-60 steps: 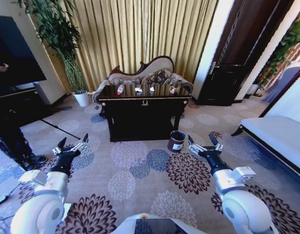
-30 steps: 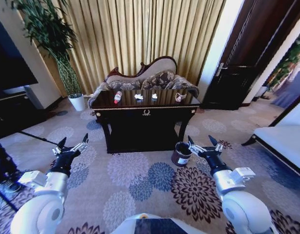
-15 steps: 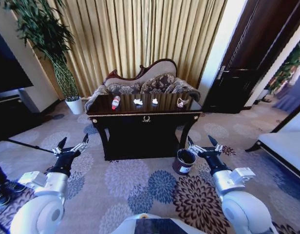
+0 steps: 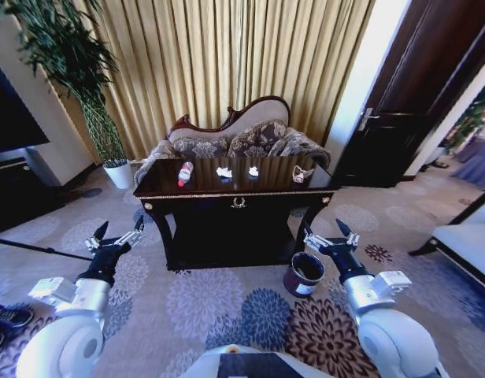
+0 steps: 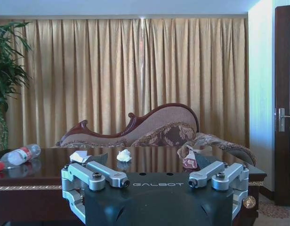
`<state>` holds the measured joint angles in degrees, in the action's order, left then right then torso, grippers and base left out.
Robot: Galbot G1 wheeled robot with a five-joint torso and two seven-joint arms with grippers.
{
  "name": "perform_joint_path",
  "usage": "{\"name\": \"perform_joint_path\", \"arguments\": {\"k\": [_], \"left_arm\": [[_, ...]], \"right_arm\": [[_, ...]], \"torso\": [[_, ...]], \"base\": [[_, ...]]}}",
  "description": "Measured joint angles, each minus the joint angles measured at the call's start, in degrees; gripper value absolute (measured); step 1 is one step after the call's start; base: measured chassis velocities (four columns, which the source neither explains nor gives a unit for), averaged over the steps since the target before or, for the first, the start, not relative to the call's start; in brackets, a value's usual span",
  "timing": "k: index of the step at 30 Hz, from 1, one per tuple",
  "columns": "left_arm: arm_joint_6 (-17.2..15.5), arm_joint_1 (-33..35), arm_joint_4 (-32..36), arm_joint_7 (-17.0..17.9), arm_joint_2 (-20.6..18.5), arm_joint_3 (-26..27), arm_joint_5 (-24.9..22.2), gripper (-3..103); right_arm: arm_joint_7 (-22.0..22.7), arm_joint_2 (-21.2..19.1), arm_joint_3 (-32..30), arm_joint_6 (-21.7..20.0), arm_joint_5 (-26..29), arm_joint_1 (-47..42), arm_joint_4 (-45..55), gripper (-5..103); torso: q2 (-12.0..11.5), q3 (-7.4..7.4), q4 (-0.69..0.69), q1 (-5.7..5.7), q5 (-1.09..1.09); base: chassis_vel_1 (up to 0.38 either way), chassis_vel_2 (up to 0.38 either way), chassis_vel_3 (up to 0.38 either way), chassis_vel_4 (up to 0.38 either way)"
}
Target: Move to the front of the table and place the trash on the table into the trash bin.
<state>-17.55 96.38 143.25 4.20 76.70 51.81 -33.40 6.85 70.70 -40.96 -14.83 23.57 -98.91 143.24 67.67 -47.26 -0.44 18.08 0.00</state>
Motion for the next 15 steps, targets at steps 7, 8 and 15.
{"name": "perform_joint_path", "arguments": {"k": [7,8,15], "left_arm": [[0.3,0.0,-0.2,-0.2,0.0,0.1,0.0,100],[0.4,0.0,-0.3,-0.2,0.0,0.1,0.0,100],[0.6,0.0,-0.5,-0.5,0.1,0.1,0.0,100]], "right_arm": [[-0.4,0.3,0.1,0.0,-0.3,-0.1,0.0,100],[-0.4,0.4,0.2,0.0,-0.4,-0.2,0.0,100],[-0.5,0.6,0.2,0.0,-0.6,-0.3,0.0,100]], "torso": [[0.0,0.00,0.03,0.00,0.00],[0.0,0.00,0.04,-0.01,0.00],[0.0,0.00,0.00,0.00,0.00]], "base": [[-0.153,0.180,0.166,-0.193],[-0.165,0.169,0.187,-0.193],[-0.198,0.154,0.180,-0.167]]}}
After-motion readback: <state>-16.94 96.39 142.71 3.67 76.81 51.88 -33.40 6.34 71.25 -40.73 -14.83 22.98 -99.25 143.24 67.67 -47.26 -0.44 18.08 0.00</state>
